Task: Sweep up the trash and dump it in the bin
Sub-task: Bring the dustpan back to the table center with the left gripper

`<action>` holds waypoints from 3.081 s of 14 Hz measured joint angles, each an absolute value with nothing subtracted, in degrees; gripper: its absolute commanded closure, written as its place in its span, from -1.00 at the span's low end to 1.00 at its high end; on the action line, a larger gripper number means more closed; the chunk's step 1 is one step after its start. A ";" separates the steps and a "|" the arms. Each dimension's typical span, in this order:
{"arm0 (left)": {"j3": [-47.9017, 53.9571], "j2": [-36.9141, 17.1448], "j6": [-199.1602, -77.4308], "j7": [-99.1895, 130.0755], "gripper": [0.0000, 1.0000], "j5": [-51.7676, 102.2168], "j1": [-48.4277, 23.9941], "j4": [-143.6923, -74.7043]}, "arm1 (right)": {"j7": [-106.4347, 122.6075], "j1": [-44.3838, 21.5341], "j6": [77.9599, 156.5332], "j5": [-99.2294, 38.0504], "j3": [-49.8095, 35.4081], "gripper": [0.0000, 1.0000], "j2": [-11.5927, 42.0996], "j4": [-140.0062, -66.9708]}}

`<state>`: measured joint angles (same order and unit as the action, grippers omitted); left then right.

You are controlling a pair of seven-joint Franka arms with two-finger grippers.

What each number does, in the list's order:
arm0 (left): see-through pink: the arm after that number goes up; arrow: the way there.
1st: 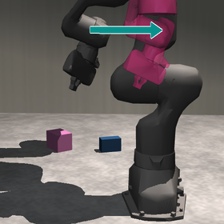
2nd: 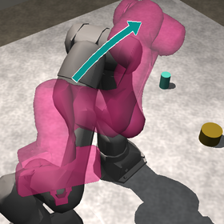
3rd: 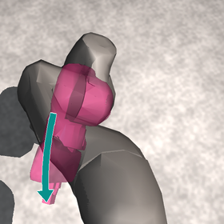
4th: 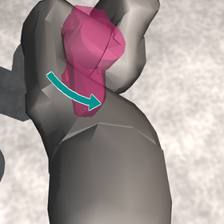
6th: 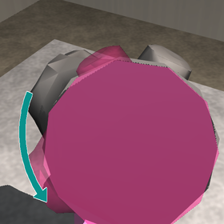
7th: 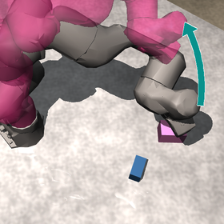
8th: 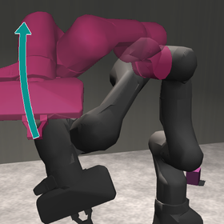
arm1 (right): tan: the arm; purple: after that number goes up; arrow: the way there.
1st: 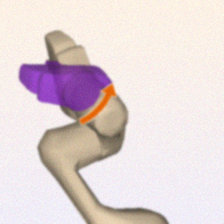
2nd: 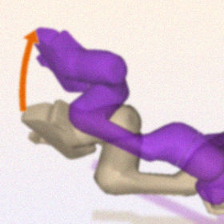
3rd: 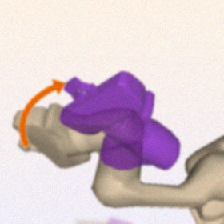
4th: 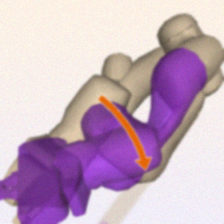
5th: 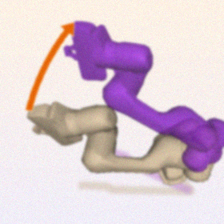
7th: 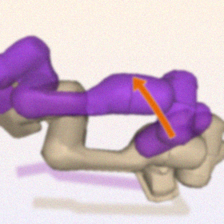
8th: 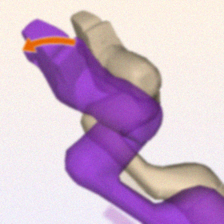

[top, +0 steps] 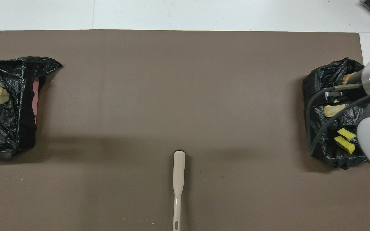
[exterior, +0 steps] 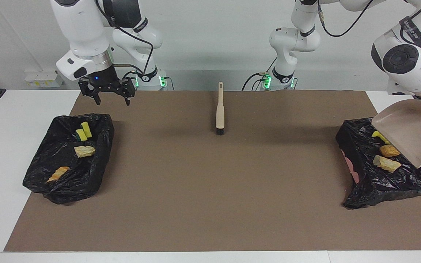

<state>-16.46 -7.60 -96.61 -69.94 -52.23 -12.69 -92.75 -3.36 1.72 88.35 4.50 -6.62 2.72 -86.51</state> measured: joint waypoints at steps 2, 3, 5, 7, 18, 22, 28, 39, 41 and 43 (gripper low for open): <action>-14.82 -7.64 -95.35 -65.51 1.00 -42.62 -12.69 -92.99 | -2.60 0.27 87.69 4.48 -2.88 -1.00 1.85 -85.93; -14.00 -7.64 -94.73 -62.07 1.00 -37.26 -12.69 -93.19 | -2.60 0.29 87.49 4.47 -2.19 -1.00 1.45 -85.94; -11.21 -7.56 -93.94 -51.50 1.00 -28.83 -12.73 -94.56 | -2.75 0.28 87.47 4.42 -1.86 -1.00 1.10 -85.95; -7.21 -7.40 -93.93 -38.94 1.00 -22.53 -12.87 -96.74 | -3.85 0.17 87.47 4.00 -1.87 -1.00 1.11 -86.06; 13.85 -17.72 -114.80 19.55 1.00 -7.04 -13.31 -99.58 | -4.24 0.06 87.09 3.62 -1.89 -1.00 1.11 -86.09; 18.72 -21.69 -119.04 31.34 1.00 -4.66 -13.75 -97.16 | -5.17 1.27 85.34 -1.05 -1.42 -1.00 1.11 -86.18; 20.22 -28.51 -120.39 37.68 1.00 -4.69 -19.40 -89.16 | -5.17 2.23 85.34 -2.32 -1.19 -1.00 1.10 -86.20; 19.71 -31.91 -120.58 37.81 -1.00 -4.91 -20.67 -87.25 | -5.17 1.98 85.34 -1.18 -1.73 -1.00 1.09 -86.20; 17.93 -29.89 -118.61 37.57 -1.00 -4.99 -20.59 -87.44 | -5.17 1.99 85.34 -1.18 -1.73 -1.00 1.09 -86.20; 14.95 -24.88 -114.83 34.50 -1.00 -5.04 -20.51 -89.04 | -5.17 1.98 85.34 -1.18 -1.73 -1.00 1.09 -86.20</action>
<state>14.95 -24.88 -114.83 34.50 -5.04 -20.51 -89.04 -5.17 1.98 85.34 -1.18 -1.73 1.09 -86.20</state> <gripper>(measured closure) 0.000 0.000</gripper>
